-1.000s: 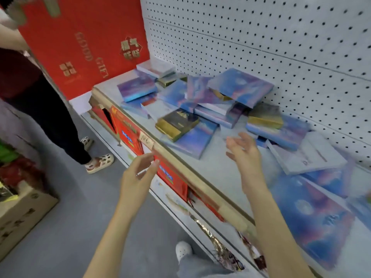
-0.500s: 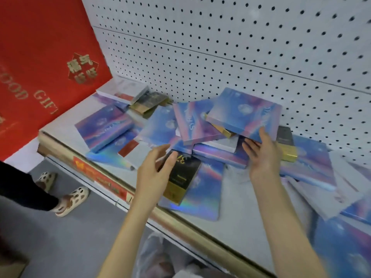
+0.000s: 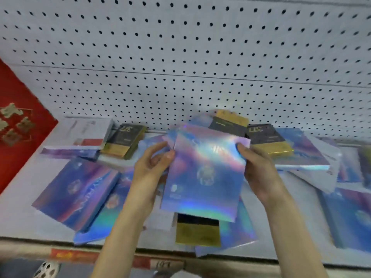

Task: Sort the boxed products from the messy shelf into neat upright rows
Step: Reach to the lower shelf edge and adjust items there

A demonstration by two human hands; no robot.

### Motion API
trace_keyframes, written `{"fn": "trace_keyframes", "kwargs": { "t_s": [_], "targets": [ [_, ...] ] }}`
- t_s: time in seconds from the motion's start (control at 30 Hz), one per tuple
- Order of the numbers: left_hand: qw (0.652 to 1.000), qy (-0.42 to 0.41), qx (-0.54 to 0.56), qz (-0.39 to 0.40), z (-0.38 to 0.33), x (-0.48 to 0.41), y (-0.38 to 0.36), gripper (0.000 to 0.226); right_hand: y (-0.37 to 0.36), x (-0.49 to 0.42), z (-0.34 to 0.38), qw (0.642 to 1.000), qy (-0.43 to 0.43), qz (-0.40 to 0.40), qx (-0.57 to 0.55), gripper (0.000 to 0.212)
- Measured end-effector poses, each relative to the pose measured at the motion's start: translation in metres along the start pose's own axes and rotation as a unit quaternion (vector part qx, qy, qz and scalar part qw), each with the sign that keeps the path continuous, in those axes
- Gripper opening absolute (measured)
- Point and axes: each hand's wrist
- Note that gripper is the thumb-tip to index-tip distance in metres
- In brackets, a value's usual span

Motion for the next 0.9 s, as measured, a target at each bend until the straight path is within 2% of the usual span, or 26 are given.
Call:
{"fn": "trace_keyframes", "kwargs": {
  "t_s": [0.07, 0.17, 0.27, 0.33, 0.4, 0.5, 0.57, 0.63, 0.77, 0.83, 0.9],
  "targets": [
    [0.998, 0.023, -0.004, 0.050, -0.002, 0.002, 0.016, 0.022, -0.021, 0.001, -0.010, 0.999, -0.020, -0.005, -0.026, 0.018],
    [0.993, 0.062, 0.000, 0.097, 0.004, 0.007, 0.030, 0.033, -0.043, 0.003, -0.019, 0.997, -0.024, -0.056, -0.054, 0.014],
    [0.992, 0.077, -0.009, 0.101, 0.015, 0.012, 0.035, 0.038, -0.057, 0.000, -0.027, 0.991, -0.012, -0.111, -0.069, 0.016],
    [0.993, 0.071, -0.013, 0.088, 0.019, 0.015, 0.037, 0.043, -0.065, -0.003, -0.028, 0.989, -0.001, -0.142, -0.037, 0.020],
    [0.995, 0.038, -0.004, 0.088, 0.021, 0.014, 0.043, 0.036, -0.065, -0.008, -0.025, 0.981, 0.038, -0.190, -0.016, 0.020],
    [0.998, 0.005, -0.007, 0.055, 0.022, 0.008, 0.059, 0.034, -0.046, -0.015, -0.015, 0.933, 0.113, -0.341, 0.036, 0.015],
    [1.000, 0.005, -0.003, 0.028, 0.022, 0.003, 0.075, 0.037, -0.032, -0.023, -0.017, 0.895, 0.115, -0.413, 0.122, 0.025],
    [1.000, 0.017, 0.013, -0.007, 0.021, -0.002, 0.090, 0.038, -0.027, -0.030, -0.024, 0.888, 0.074, -0.424, 0.161, 0.040],
    [0.998, 0.042, 0.023, -0.050, 0.022, -0.007, 0.110, 0.052, -0.028, -0.043, -0.030, 0.891, 0.050, -0.410, 0.186, 0.050],
    [0.997, 0.048, 0.030, -0.052, 0.023, -0.006, 0.110, 0.042, -0.026, -0.044, -0.030, 0.906, 0.037, -0.382, 0.181, 0.051],
    [0.996, 0.056, 0.039, -0.064, 0.028, -0.002, 0.105, 0.022, -0.020, -0.035, -0.027, 0.934, 0.030, -0.332, 0.129, 0.042]
  ]
}}
Point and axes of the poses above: each hand's wrist, its own x-axis away from the middle knuckle, its own y-axis out of the back of the hand, z = x × y, and after that the axes turned 3 degrees about -y, right-handed
